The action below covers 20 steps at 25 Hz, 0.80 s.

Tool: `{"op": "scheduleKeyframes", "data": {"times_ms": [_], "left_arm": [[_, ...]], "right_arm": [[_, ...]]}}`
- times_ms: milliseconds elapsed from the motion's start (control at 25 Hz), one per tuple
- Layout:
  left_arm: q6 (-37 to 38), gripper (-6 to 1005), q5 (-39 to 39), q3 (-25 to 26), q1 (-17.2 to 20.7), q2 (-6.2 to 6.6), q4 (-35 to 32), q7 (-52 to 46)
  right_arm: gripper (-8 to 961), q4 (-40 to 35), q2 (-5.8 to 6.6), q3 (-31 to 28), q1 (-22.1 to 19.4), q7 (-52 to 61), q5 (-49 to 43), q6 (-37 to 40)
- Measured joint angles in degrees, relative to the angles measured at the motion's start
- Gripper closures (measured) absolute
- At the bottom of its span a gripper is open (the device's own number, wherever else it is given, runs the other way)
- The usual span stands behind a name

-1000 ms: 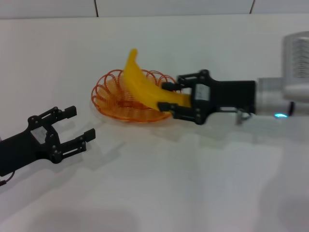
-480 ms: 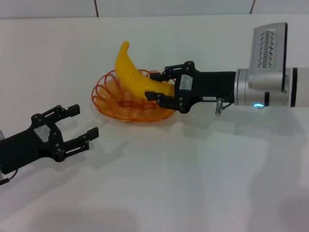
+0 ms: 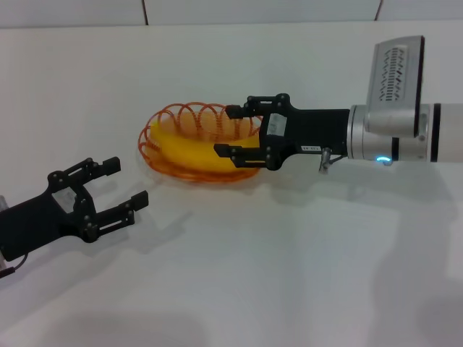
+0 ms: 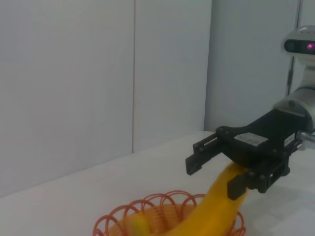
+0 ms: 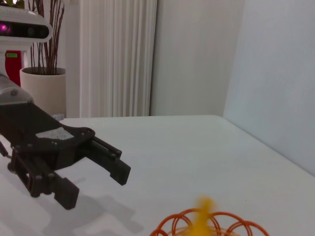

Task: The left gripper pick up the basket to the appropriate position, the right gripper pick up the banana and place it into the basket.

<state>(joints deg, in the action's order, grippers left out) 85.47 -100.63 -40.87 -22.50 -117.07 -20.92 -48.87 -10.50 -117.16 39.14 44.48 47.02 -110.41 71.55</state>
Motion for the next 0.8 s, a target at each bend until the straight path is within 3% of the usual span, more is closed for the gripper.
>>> {"op": "scheduleKeyframes", "data": {"times_ms": [360,680,800], "left_arm": [[-0.05,197,-0.23,0.29,0.49,0.0,0.0,0.0],[-0.03,197,-0.07,0.51,1.3,0.06,-0.15,0.17],[-0.07,197,0.0,1.2,1.81,0.08,-0.15,0.61]], "right_arm": [[176,-2.39,0.56,-0.34,-2.16,0.18,0.32,7.05],[134,-15.3,1.11,-0.34,-13.23,6.97,0.29,14.33],[138,-16.21,2.09,-0.32,-16.01,8.4,0.12,14.52]]}}
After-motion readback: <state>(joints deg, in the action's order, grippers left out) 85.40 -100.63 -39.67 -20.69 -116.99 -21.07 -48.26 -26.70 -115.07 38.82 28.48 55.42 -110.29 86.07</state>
